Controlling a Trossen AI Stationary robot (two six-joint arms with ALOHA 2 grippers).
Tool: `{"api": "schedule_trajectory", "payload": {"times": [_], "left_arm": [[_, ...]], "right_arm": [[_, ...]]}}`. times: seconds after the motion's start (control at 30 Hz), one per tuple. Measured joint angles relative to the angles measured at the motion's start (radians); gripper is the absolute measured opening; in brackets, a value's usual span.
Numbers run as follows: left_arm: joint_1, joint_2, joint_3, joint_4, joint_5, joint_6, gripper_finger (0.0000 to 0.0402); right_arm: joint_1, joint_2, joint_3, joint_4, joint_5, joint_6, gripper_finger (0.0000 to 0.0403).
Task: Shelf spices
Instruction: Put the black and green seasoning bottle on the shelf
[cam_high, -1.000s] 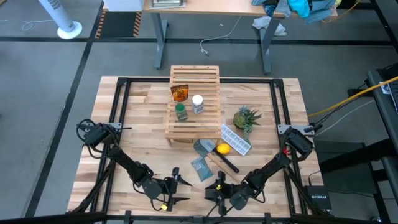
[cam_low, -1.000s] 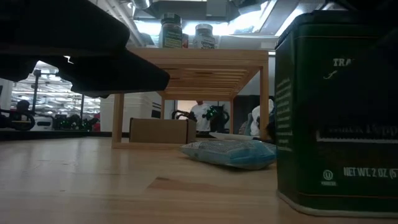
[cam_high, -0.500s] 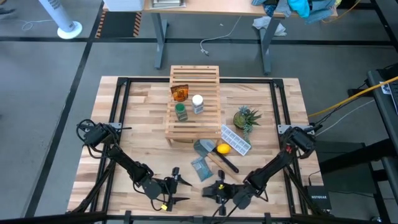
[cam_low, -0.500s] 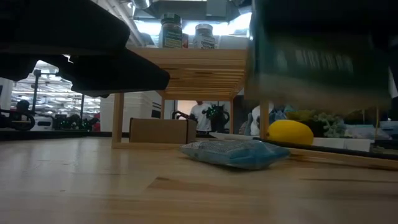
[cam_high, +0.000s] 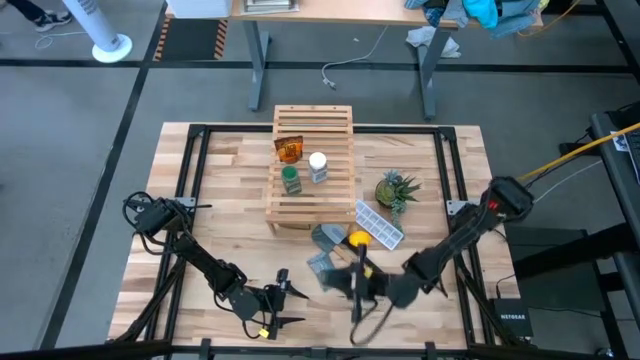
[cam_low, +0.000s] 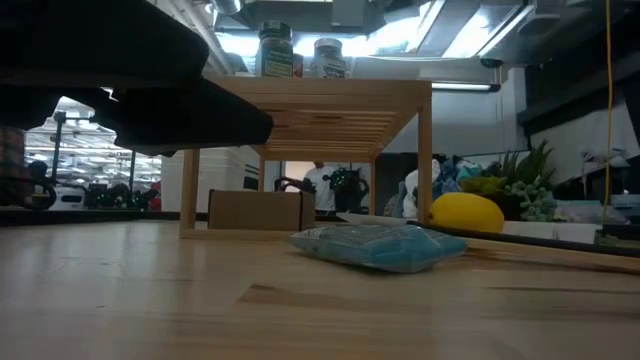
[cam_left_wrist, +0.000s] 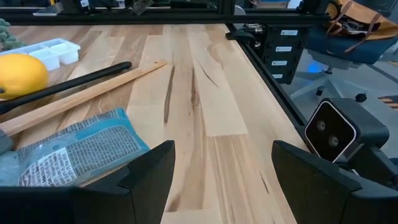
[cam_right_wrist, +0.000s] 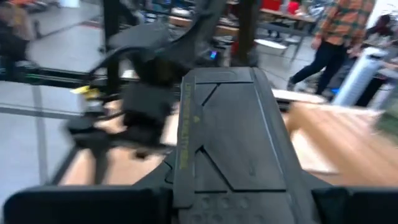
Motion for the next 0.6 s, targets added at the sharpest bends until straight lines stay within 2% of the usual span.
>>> {"api": "schedule_trajectory", "payload": {"times": [0.1, 0.23, 0.33, 0.47, 0.6], "left_arm": [[-0.006, 0.0, 0.0, -0.001, 0.0, 0.0, 0.026], [-0.017, -0.001, 0.0, -0.001, 0.0, 0.0, 0.026], [-0.025, -0.001, 0.0, -0.001, 0.0, 0.008, 0.026], [-0.036, -0.001, 0.0, -0.001, 0.0, 0.021, 0.026], [-0.04, -0.001, 0.0, -0.001, 0.0, 0.026, 0.026]], "right_arm": [[-0.064, -0.058, 0.0, -0.086, -0.031, -0.006, 0.0104], [-0.165, -0.113, 0.0, -0.18, -0.137, -0.005, 0.0104], [-0.245, -0.141, 0.0, -0.223, -0.245, -0.005, 0.0104], [-0.361, -0.177, 0.0, -0.288, -0.452, -0.005, 0.0104], [-0.456, -0.216, 0.0, -0.36, -0.581, -0.005, 0.0104]]}}
